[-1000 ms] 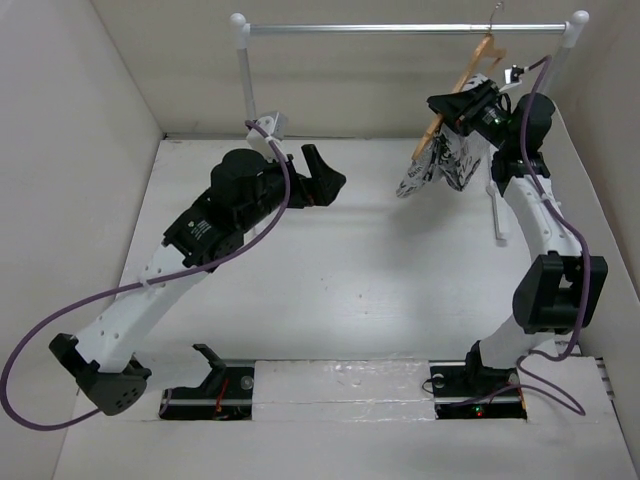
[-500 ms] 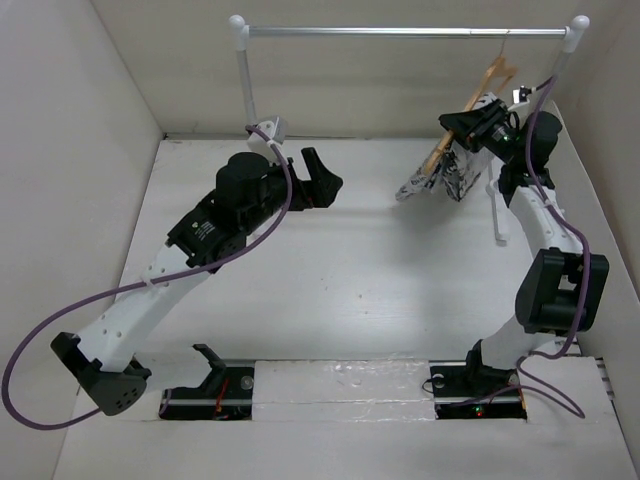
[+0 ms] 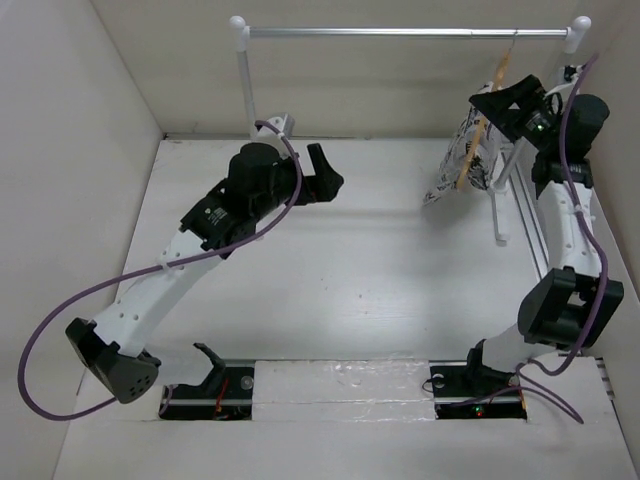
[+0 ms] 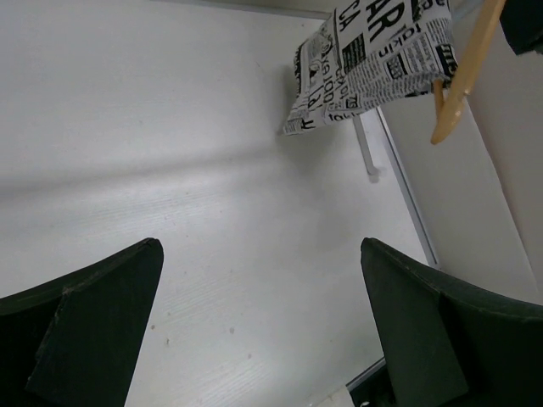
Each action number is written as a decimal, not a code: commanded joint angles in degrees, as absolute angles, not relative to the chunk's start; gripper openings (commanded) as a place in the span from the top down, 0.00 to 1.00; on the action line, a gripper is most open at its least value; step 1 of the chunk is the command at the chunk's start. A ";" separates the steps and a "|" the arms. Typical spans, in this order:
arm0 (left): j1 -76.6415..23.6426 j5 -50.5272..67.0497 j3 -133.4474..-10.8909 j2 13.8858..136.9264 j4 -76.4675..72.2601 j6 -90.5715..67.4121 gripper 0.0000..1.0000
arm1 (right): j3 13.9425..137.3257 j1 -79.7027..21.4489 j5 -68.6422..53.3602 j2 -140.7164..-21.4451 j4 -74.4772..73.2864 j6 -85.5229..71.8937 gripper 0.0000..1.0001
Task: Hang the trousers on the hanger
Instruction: Hang the hanger with trousers onto the clothesline
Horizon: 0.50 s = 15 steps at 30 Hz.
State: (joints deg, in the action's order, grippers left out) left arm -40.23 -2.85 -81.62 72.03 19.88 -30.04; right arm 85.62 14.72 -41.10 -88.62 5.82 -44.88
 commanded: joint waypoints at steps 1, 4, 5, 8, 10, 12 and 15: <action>-34.29 5.60 -86.22 72.33 15.23 -31.28 0.01 | 89.82 18.19 -37.36 -81.93 0.35 -34.65 0.00; -29.98 11.68 -89.73 73.74 13.62 -31.99 0.01 | 90.26 20.21 -30.87 -76.48 -5.95 -28.86 0.00; -29.97 12.12 -91.91 74.18 13.97 -31.21 0.01 | 90.79 20.91 -29.11 -75.16 -7.72 -26.83 0.00; -29.44 10.11 -94.48 74.80 17.48 -29.71 0.01 | 89.48 20.92 -26.02 -68.40 -12.29 -21.02 0.00; -29.44 8.44 -93.52 73.40 18.80 -29.44 0.01 | 85.09 18.92 -24.88 -64.27 -14.04 -18.21 0.00; -29.44 6.43 -91.06 71.03 19.68 -29.62 0.01 | 80.37 15.93 -19.98 -58.03 -16.86 -16.44 0.00; -29.44 3.52 -87.11 68.04 21.52 -29.71 0.01 | 72.97 10.03 -18.90 -50.20 -18.28 -16.87 0.00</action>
State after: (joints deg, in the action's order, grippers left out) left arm -29.28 6.17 -89.52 72.05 19.44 -30.46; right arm 78.39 13.80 -23.03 -54.13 -12.97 -20.51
